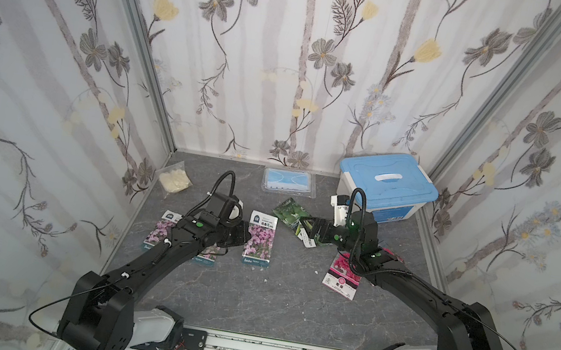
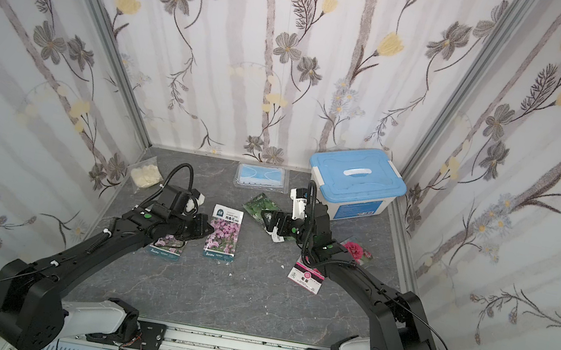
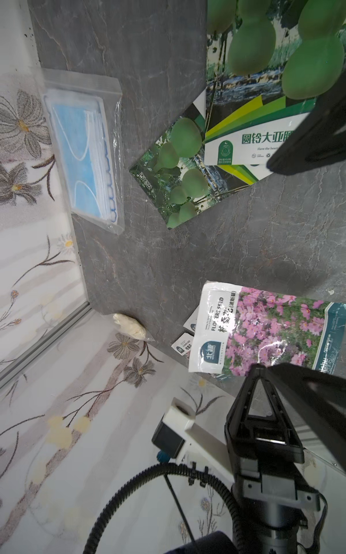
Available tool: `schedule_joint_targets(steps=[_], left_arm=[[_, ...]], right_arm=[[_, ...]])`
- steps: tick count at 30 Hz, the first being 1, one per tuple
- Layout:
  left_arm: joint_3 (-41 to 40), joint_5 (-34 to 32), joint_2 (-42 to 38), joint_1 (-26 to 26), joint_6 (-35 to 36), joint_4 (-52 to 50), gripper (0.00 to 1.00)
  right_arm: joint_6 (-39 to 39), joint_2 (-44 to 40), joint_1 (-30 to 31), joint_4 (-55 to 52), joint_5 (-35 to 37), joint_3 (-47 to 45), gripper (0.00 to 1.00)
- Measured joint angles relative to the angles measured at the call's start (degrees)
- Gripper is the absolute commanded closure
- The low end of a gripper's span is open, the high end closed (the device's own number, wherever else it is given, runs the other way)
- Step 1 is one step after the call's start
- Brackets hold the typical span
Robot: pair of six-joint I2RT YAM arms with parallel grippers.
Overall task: Arrange the seed packets in a row
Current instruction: Place the seed packet at the center of the board.
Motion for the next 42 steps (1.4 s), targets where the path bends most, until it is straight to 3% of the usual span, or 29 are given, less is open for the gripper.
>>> schedule_joint_targets(steps=[7, 21, 24, 29, 31, 36, 41, 42], left_arm=[[-1.79, -5.97, 4.98, 0.0, -0.02, -3.54, 1.0], [2.01, -16.72, 15.04, -0.37, 2.4, -6.58, 1.0], [3.39, -17.51, 16.39, -0.74, 2.91, -6.58, 0.87], [5.29, -18.25, 16.57, -1.18, 3.87, -6.93, 0.42], [6.1, -18.51, 15.91, -1.25, 4.09, -7.8, 0.3], [8.59, -19.85, 13.0, -1.29, 4.09, -10.43, 0.2], [9.68, -20.85, 7.45, -1.33, 3.3, -12.44, 0.0], [9.7, -20.94, 6.19, -1.33, 2.73, -12.74, 0.0]], right_arm=[[-0.04, -0.42, 0.17, -0.11, -0.02, -1.73, 0.01], [-0.44, 0.17, 2.23, 3.58, 0.0, -5.44, 0.0], [-0.72, 0.81, 2.89, 3.76, 0.07, -5.66, 0.01], [-1.99, 2.62, 4.15, 4.33, 1.66, -5.73, 0.01], [-2.21, 3.69, 4.87, 3.63, 2.84, -5.73, 0.0], [-2.54, 6.95, 7.54, 3.89, 3.19, -4.94, 0.0], [-1.92, 12.33, 11.69, 4.04, 3.76, -0.87, 0.0], [-1.73, 13.51, 12.31, 4.42, 3.37, -0.26, 0.0]])
